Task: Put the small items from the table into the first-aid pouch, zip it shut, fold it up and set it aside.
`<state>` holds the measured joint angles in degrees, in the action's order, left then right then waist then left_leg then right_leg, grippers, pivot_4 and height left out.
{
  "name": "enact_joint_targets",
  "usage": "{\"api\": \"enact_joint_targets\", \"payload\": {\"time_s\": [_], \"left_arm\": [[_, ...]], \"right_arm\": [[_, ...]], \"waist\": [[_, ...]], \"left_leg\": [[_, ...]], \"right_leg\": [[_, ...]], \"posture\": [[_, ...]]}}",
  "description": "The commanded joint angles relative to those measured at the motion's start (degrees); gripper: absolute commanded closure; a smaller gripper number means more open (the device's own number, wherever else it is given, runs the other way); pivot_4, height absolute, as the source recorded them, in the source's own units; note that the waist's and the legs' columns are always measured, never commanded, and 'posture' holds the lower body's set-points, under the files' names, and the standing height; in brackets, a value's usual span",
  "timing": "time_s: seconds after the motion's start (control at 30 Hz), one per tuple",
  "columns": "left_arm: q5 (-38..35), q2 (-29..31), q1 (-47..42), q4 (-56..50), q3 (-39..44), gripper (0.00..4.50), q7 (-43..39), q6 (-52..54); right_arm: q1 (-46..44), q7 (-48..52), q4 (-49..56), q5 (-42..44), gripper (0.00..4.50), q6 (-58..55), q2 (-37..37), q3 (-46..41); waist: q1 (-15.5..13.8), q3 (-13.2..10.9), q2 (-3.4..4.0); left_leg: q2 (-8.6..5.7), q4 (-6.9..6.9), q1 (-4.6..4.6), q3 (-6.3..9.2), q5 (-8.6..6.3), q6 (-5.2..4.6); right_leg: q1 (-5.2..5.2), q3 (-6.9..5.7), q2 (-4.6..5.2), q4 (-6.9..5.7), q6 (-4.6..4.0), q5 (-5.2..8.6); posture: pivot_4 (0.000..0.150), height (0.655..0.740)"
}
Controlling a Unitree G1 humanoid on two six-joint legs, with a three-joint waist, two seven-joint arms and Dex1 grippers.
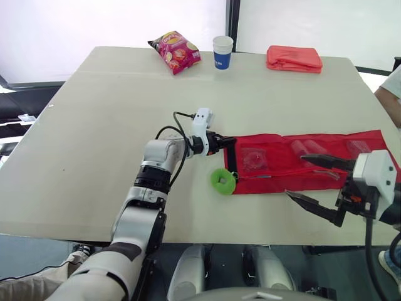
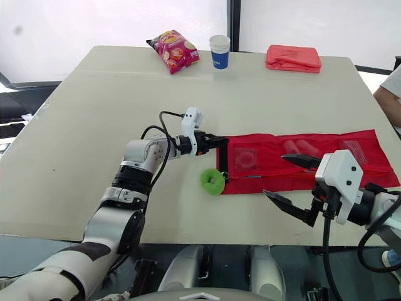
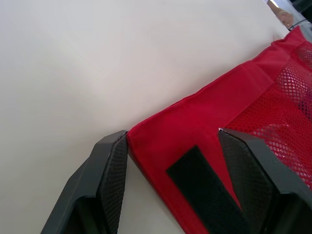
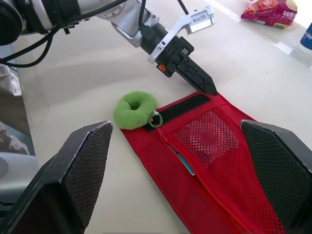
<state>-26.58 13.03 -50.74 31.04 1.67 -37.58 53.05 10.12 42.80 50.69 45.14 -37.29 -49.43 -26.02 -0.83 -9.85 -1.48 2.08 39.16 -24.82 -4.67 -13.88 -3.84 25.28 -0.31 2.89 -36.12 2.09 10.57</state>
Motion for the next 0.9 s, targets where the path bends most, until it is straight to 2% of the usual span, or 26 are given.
{"api": "enact_joint_targets", "payload": {"time_s": [0.03, 0.33, 0.47, 0.5, 0.53, 0.6, 0.63, 0.73, 0.9], "left_arm": [[-5.7, -0.7, -2.3, -0.5, 4.8, 1.41, -1.9, 6.1], [-11.8, -2.4, 3.4, -9.7, 10.2, 1.41, 1.8, 18.1], [-10.0, -3.0, 8.2, -15.7, 6.6, 1.41, 2.8, 16.5], [-9.6, -3.1, 9.2, -16.7, 5.9, 1.81, 3.1, 16.0], [-9.5, -3.4, 10.0, -17.5, 5.5, 1.92, 3.5, 15.6], [-9.4, -4.4, 11.4, -18.6, 5.3, 2.56, 4.7, 14.9], [-9.4, -4.8, 11.8, -18.8, 5.4, 3.16, 5.2, 14.6], [-9.2, -5.2, 12.0, -18.4, 5.5, 4.45, 5.9, 13.7], [-11.1, -4.0, 10.0, -15.9, 9.4, 4.49, 6.2, 14.6]], "right_arm": [[0.3, -0.7, 2.0, 1.3, 0.03, 0.2, -0.8, -2.8], [1.0, -2.9, 3.2, 2.9, 0.03, -0.5, -1.2, -3.2], [0.8, -3.5, 3.2, 3.4, 0.03, -0.9, -1.5, -2.7], [0.8, -3.6, 3.2, 3.5, 0.0, -0.9, -1.6, -2.7], [0.8, -3.7, 3.2, 3.6, 0.0, -1.0, -1.7, -2.6], [0.7, -3.9, 3.2, 3.8, 0.0, -1.1, -1.9, -2.4], [0.7, -4.0, 3.3, 3.9, 0.0, -1.2, -2.0, -2.4], [0.7, -4.2, 3.3, 4.2, 0.0, -1.4, -2.3, -2.2], [-1.1, -6.3, 3.2, 4.3, 0.0, -2.8, -2.6, 2.2]], "waist": [[0.0, 0.0, -0.01], [0.0, 0.0, 0.0], [0.0, 0.0, 0.01], [0.0, 0.0, 0.01], [0.0, 0.0, 0.01], [0.0, 0.0, 0.0], [0.0, 0.0, 0.0], [0.0, 0.0, 0.0], [0.1, 0.0, 0.01]], "left_leg": [[0.0, 0.0, -0.01, 0.01, 0.0, 0.0], [0.0, 0.01, 0.0, 0.04, 0.01, 0.0], [0.0, 0.01, 0.02, 0.03, 0.0, 0.01], [0.0, 0.0, 0.04, 0.03, 0.0, 0.01], [0.0, 0.0, 0.04, 0.03, 0.01, 0.01], [0.0, 0.01, 0.05, 0.03, 0.01, 0.01], [0.0, 0.01, 0.05, 0.03, 0.01, 0.01], [0.0, 0.01, 0.04, 0.03, 0.0, 0.01], [0.0, 0.01, 0.07, 0.03, 0.01, 0.01]], "right_leg": [[0.0, -0.01, 0.0, 0.0, 0.05, 0.03], [-0.02, -0.02, 0.0, -0.01, 0.06, 0.02], [-0.03, -0.02, 0.01, -0.01, 0.05, 0.02], [-0.04, -0.01, 0.01, -0.01, -0.01, -0.02], [-0.04, -0.01, 0.0, -0.01, -0.12, -0.08], [-0.04, -0.01, 0.0, -0.01, -0.11, -0.07], [-0.04, -0.01, 0.0, -0.01, -0.11, -0.07], [-0.04, -0.01, 0.0, -0.01, -0.11, -0.07], [-0.05, -0.01, -0.02, -0.01, -0.1, -0.06]], "posture": [[0.15, 0.74], [0.15, 0.74], [0.15, 0.74], [0.15, 0.74], [0.15, 0.74], [0.15, 0.74], [0.15, 0.74], [0.15, 0.74], [0.15, 0.74]]}}
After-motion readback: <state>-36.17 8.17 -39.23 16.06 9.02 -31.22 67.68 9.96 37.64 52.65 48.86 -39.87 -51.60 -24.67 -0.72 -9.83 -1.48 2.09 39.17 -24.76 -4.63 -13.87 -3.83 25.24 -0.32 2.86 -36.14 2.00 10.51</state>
